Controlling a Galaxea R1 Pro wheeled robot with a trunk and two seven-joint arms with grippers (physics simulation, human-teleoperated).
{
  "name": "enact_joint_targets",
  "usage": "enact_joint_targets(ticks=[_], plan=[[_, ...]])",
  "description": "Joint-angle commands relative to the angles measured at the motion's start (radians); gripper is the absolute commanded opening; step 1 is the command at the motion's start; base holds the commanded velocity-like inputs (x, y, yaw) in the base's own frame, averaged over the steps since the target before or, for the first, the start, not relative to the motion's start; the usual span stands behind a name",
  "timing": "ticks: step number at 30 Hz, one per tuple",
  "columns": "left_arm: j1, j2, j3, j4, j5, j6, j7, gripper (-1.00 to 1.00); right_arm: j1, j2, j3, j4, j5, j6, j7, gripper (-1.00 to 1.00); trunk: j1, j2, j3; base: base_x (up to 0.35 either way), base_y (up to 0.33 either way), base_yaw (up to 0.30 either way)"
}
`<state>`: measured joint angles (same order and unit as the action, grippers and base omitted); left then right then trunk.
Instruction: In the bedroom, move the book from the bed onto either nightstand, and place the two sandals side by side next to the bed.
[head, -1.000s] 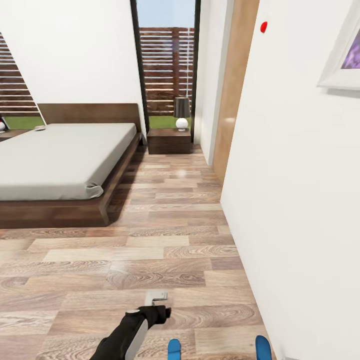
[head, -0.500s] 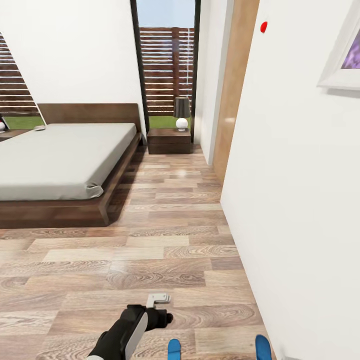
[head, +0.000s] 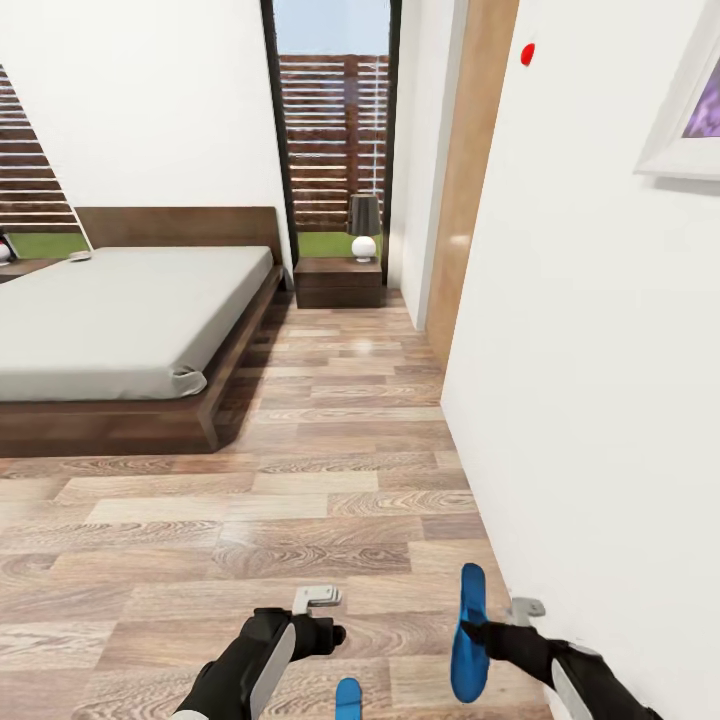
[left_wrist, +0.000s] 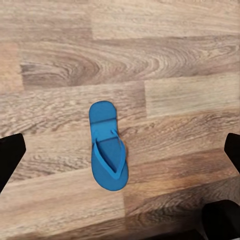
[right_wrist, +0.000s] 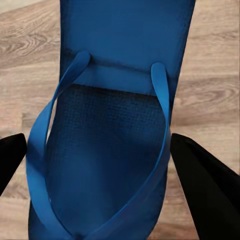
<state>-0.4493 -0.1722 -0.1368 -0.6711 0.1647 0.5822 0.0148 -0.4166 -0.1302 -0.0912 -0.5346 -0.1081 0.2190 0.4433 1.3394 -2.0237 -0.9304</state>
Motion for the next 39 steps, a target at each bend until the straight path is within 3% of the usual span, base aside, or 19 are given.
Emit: enact_joint_targets(ticks=[1,6,12,39], plan=[[0.000,0.000,-0.001,-0.002,0.006,0.006,0.002,1.00,0.000,0.014,-0.004,-0.044,-0.004,0.041,-0.015,-1.00,0.000,0.000,-0.001,0.000,0.000,0.000],[0.000,0.000,-0.001,-0.002,0.006,0.007,0.002,1.00,-0.002,0.035,-0.004,-0.188,-0.004,0.096,-0.100,-1.00,0.000,0.000,-0.001,0.000,0.000,0.000],[0.000,-0.001,-0.001,-0.002,0.007,0.007,0.002,1.00,-0.001,0.037,-0.004,-0.226,-0.004,0.102,-0.115,-1.00,0.000,0.000,-0.001,0.000,0.000,0.000],[0.000,-0.001,-0.001,-0.002,0.006,0.010,0.004,1.00,-0.001,0.029,-0.006,-0.374,-0.003,0.107,-0.112,-1.00,0.103,-0.189,-0.086,0.000,0.000,0.000]])
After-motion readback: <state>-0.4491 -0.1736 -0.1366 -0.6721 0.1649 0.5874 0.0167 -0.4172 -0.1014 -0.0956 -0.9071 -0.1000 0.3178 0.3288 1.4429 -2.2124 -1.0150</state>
